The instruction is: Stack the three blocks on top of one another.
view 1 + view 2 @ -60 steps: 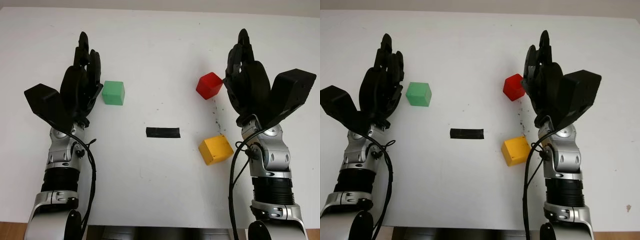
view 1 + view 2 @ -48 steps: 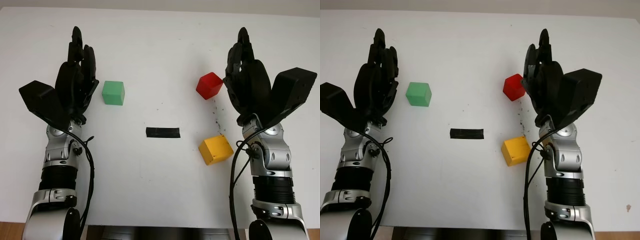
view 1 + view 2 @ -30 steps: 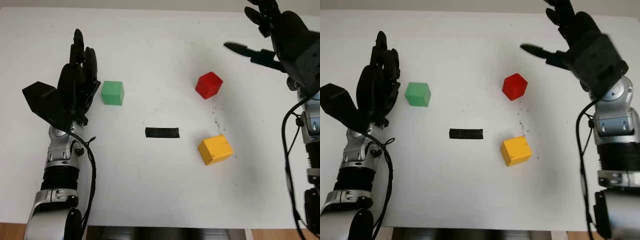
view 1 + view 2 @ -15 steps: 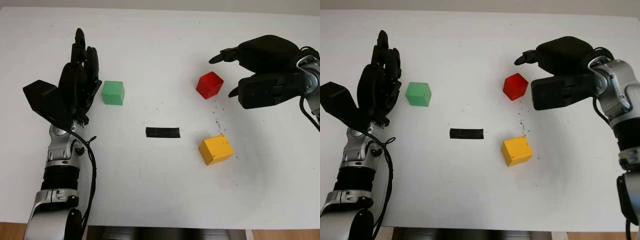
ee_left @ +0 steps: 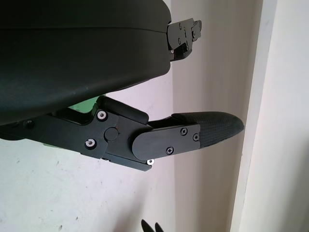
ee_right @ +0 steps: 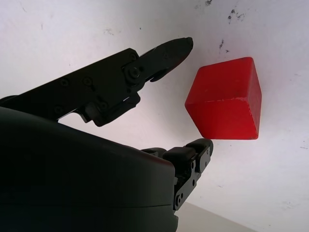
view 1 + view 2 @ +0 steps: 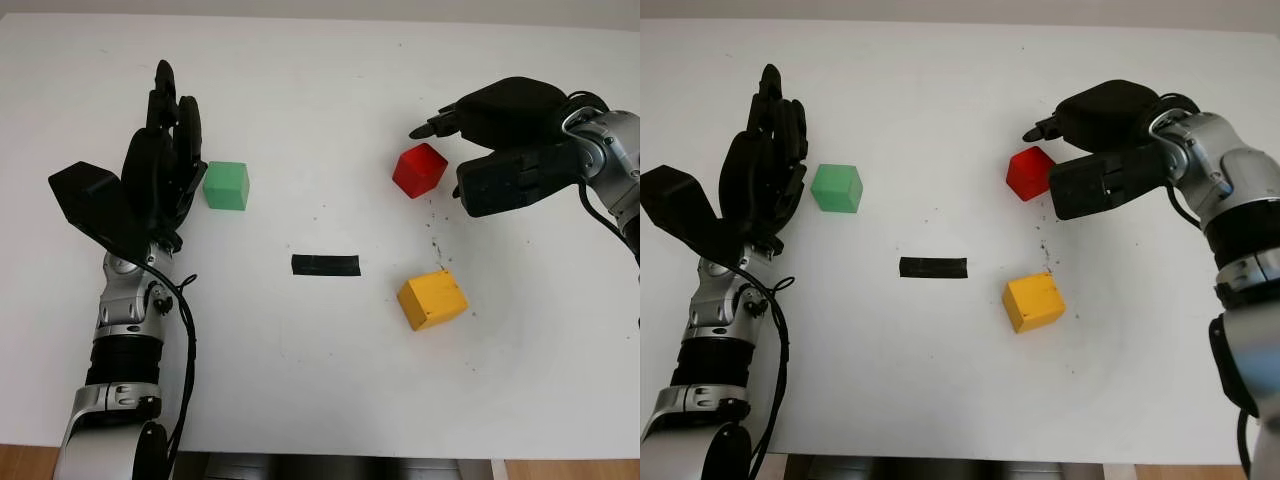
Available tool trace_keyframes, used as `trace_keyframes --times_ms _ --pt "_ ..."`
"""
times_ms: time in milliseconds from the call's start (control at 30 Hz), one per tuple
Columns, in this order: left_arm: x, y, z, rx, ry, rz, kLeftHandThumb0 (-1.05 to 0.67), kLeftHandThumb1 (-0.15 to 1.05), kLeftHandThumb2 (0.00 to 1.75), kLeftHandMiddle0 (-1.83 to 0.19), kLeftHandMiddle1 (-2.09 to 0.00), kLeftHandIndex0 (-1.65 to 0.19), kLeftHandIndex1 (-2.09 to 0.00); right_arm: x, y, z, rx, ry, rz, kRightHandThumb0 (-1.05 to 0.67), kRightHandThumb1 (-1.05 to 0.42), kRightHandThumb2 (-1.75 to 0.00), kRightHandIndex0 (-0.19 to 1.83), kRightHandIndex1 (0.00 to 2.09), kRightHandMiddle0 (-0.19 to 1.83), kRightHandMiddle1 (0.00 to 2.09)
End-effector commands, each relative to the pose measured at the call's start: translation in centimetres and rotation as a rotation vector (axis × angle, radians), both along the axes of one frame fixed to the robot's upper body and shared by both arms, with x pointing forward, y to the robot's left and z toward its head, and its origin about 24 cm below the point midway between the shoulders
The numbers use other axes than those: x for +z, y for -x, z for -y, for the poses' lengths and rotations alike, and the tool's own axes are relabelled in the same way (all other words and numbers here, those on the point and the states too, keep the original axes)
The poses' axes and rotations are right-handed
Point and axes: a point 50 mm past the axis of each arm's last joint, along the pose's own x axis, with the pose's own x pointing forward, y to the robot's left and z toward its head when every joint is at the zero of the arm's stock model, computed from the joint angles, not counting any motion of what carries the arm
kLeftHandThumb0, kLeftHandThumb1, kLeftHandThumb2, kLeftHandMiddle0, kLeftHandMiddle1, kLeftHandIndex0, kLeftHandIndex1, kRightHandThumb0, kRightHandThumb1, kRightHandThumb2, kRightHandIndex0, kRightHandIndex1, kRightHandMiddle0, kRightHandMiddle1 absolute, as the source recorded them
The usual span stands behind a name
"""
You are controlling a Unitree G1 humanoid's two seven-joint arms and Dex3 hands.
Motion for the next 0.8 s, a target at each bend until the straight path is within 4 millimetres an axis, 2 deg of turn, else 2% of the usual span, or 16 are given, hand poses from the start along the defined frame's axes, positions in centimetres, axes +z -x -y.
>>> trace_keyframes --times_ms 0,233,400,767 --pt "0.1 0.2 0.0 0.002 -0.008 0.01 -0.72 1.05 0.54 0.19 0.0 0.19 0.0 0.8 0.0 -0.2 0.014 -0.04 0.021 -0.47 -0.84 -0.06 0.29 0.04 0.39 0.08" --pt "0.1 0.3 -0.1 0.004 -0.011 0.012 -0.72 1.05 0.55 0.19 0.0 0.19 0.0 0.8 0.0 -0.3 0.034 -0.111 0.016 -0.49 -0.83 -0.05 0.29 0.05 0.41 0.08" --pt "0.2 0.3 -0.1 0.016 -0.013 0.015 -0.73 1.05 0.55 0.19 0.0 0.19 0.0 0.6 -0.1 -0.5 0.034 -0.109 0.008 -0.52 -0.84 -0.05 0.26 0.04 0.43 0.08" --pt "0.2 0.4 -0.1 0.027 -0.018 0.019 -0.73 1.05 0.54 0.19 -0.01 0.19 0.0 -0.7 -0.3 -1.3 0.044 -0.064 0.019 -0.46 -0.81 -0.05 0.2 0.03 0.46 0.09"
